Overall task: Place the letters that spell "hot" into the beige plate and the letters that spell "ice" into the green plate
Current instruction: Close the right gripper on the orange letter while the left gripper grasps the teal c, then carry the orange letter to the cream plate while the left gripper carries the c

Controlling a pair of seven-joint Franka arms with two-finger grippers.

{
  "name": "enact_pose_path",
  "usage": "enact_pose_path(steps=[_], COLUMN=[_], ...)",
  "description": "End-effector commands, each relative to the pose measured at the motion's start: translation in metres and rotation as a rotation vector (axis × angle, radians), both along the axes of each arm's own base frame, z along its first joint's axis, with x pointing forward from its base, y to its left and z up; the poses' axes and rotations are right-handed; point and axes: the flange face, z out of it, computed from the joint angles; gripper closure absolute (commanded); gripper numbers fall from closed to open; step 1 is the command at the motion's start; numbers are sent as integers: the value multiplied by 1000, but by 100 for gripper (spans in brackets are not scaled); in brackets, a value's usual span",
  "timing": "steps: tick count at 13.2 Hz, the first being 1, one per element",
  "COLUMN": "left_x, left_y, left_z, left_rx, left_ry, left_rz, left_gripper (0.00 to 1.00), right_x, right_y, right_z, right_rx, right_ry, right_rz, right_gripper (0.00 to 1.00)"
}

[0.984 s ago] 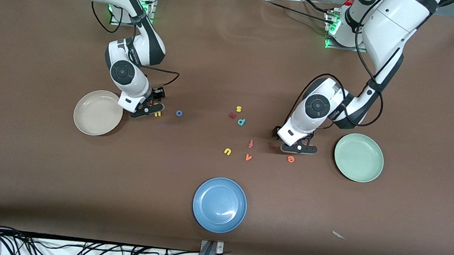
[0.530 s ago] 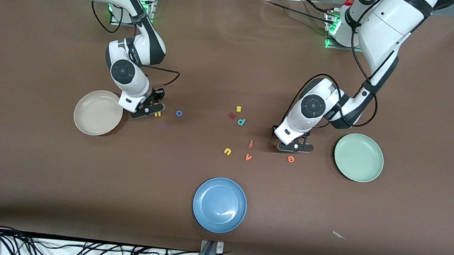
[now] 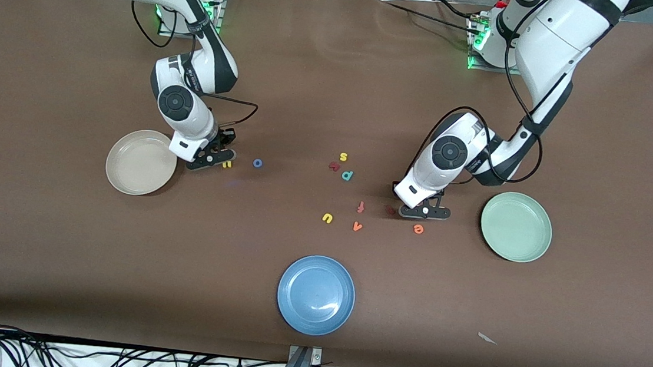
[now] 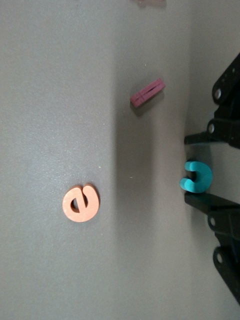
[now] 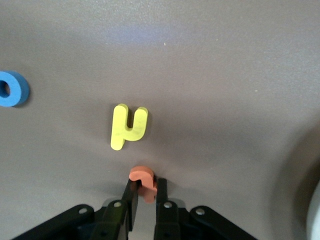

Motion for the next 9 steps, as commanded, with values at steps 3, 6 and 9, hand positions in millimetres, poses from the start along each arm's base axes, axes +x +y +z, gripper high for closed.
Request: enact_pose_path(steps=[3, 6, 9], left_x=[-1, -1, 2], left_y=[5, 5, 8], left_z=[-5, -5, -2], left_rx=[26, 26, 29], left_ry=[-11, -12, -13], left_rz=[-14, -16, -19], left_gripper=[69, 80, 84], right_x=[7, 31, 52], right_y=[-2, -30, -73], right_z=[29, 62, 88], right_rx=[-11, -37, -55], right_ry=[25, 56, 52], right_rz=[-54, -96, -148], right_gripper=[90, 91, 91])
